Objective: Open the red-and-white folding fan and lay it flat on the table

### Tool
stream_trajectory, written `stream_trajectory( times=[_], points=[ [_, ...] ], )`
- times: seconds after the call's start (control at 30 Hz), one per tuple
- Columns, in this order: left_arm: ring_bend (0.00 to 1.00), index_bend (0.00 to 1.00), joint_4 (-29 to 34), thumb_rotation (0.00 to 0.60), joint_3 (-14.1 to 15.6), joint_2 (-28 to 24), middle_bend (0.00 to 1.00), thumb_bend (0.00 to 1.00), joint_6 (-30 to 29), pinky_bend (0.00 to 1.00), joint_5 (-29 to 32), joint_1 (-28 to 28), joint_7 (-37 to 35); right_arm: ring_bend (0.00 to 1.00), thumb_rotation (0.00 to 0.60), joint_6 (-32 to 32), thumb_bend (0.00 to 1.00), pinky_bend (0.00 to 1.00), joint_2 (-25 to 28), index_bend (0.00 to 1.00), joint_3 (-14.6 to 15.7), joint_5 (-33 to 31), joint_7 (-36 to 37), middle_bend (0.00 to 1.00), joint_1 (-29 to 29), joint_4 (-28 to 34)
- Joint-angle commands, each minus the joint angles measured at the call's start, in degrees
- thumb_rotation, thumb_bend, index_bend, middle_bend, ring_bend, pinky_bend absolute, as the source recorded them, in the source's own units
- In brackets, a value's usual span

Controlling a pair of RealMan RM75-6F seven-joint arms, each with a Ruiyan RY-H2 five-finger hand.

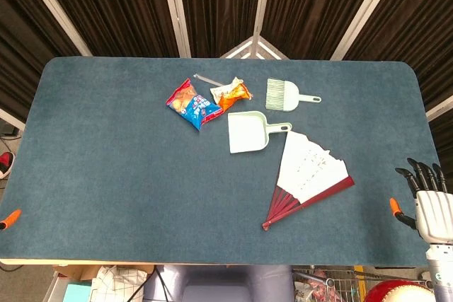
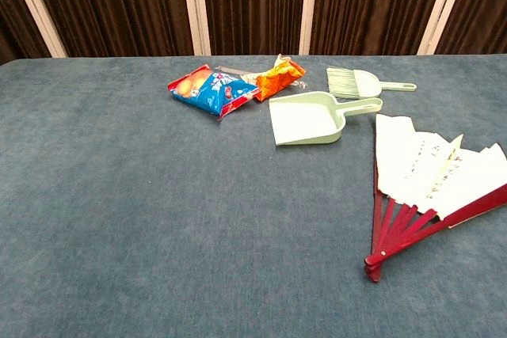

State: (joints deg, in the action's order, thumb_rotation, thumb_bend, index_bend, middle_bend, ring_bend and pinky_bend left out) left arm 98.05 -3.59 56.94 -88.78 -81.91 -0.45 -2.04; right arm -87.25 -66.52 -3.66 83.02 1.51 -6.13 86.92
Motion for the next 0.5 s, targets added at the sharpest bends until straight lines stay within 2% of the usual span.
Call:
stream_trajectory(
  times=[0.03, 0.5],
  points=[
    [0.0, 0.0, -0.2, 0.6, -0.15, -0.03, 0.0, 0.16, 0.6, 0.0, 0.63, -0.16, 0.27, 0.11, 0.6, 0.02, 0.36, 0.04, -0.27, 0.24, -0.14, 0.31, 0.17, 0.12, -0.06, -0.25],
    [0.0, 0.0, 0.11, 0.6, 0.35, 0.19, 0.0, 0.16, 0.59, 0.0, -0.96, -0.32, 0.89, 0.11, 0.6, -1.21, 0.36, 0.04, -0.33, 0.24, -0.02, 2.84, 2.55, 0.12, 0.45, -0.31]
  ],
)
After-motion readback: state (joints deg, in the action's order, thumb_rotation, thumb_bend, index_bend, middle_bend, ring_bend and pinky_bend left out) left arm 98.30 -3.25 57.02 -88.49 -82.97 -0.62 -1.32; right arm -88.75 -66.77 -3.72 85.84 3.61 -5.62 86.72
